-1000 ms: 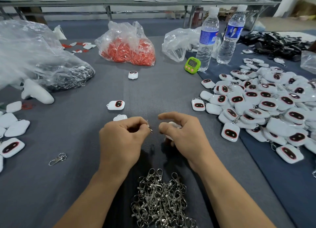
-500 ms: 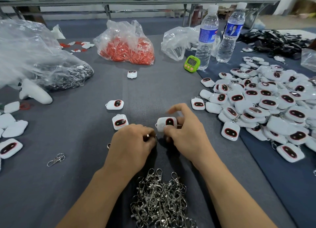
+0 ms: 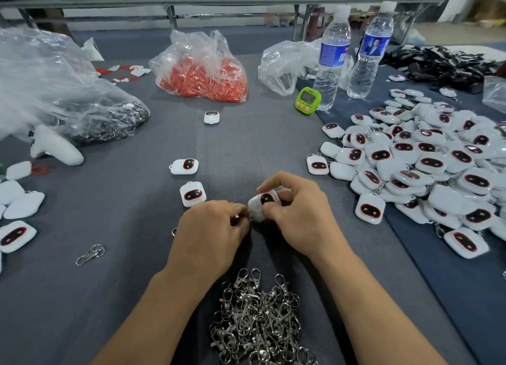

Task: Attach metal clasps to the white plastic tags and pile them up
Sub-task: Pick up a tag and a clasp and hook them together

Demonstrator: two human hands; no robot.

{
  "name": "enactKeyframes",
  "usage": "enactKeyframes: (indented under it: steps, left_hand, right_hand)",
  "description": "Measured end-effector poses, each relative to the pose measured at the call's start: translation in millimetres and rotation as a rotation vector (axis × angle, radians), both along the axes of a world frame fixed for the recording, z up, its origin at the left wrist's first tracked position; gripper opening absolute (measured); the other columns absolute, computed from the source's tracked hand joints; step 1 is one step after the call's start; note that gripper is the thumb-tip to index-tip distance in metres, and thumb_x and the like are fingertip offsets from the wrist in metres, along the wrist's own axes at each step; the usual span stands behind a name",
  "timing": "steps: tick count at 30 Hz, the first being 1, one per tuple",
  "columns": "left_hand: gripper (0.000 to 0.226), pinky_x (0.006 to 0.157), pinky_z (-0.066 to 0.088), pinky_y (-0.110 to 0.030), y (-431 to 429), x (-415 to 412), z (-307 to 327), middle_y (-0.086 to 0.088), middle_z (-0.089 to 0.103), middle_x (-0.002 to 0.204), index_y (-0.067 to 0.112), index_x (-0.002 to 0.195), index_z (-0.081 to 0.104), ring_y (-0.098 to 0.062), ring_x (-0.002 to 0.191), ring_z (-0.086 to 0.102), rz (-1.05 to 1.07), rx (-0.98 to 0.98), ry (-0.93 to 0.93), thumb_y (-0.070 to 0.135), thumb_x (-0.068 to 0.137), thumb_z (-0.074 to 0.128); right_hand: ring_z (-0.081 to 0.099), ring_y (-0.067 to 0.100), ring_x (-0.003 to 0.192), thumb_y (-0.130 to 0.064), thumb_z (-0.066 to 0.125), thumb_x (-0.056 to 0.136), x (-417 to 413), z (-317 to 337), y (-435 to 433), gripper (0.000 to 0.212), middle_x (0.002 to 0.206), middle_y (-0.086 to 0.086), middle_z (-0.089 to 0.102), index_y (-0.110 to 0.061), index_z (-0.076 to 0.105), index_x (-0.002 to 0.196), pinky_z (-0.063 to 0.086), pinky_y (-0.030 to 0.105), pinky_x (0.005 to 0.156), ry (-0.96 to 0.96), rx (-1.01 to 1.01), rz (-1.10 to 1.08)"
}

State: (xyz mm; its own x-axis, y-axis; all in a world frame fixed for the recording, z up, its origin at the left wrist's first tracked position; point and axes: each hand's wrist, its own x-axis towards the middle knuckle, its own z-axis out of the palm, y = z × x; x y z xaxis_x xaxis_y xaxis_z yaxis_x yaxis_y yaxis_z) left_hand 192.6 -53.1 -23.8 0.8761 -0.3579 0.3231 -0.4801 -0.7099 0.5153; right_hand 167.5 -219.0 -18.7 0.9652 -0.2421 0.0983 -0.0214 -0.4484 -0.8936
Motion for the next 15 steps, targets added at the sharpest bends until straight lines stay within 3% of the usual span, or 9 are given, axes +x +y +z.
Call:
enactKeyframes:
  steps: [5,10,12,15]
  left_hand:
    - [0.006,0.063,0.05,-0.037,0.6,-1.6,2.2,0.005,0.064,0.063,0.03,0.082,0.075,-0.017,0.063,0.059,0.043,0.005,0.023,0.033,0.085,0.071]
    - [0.004,0.062,0.051,-0.035,0.2,-3.5,2.9,0.006,0.063,0.061,0.032,0.082,0.076,-0.014,0.061,0.058,0.064,0.013,0.016,0.033,0.084,0.073]
    - [0.006,0.06,0.049,-0.027,-0.1,-3.0,3.1,0.01,0.064,0.059,0.032,0.079,0.077,-0.01,0.059,0.059,0.07,-0.063,0.028,0.026,0.081,0.078]
    - [0.022,0.06,0.044,-0.008,-1.1,-1.1,5.3,0.023,0.069,0.064,0.037,0.08,0.079,0.003,0.063,0.064,0.081,-0.34,0.101,0.015,0.079,0.082]
  right_hand:
    - [0.057,0.002,0.057,-0.008,0.068,0.085,-0.7,1.0,-1.7,0.027,0.067,-0.01,0.073,-0.034,0.069,0.086,0.043,0.013,0.055,0.003,-0.02,0.034]
    - [0.05,0.005,0.05,-0.007,0.067,0.085,-1.5,2.4,-2.1,0.027,0.065,-0.003,0.072,-0.033,0.069,0.086,0.042,0.025,0.057,0.026,0.045,0.072]
    - [0.048,0.011,0.049,-0.001,0.067,0.083,-1.1,3.3,-1.6,0.029,0.061,0.0,0.069,-0.029,0.071,0.085,0.041,0.028,0.059,0.042,0.147,0.036]
    - [0.042,0.015,0.041,0.012,0.062,0.081,-1.8,6.8,-0.3,0.03,0.056,0.001,0.064,-0.015,0.073,0.087,0.036,0.024,0.048,0.04,0.486,-0.041]
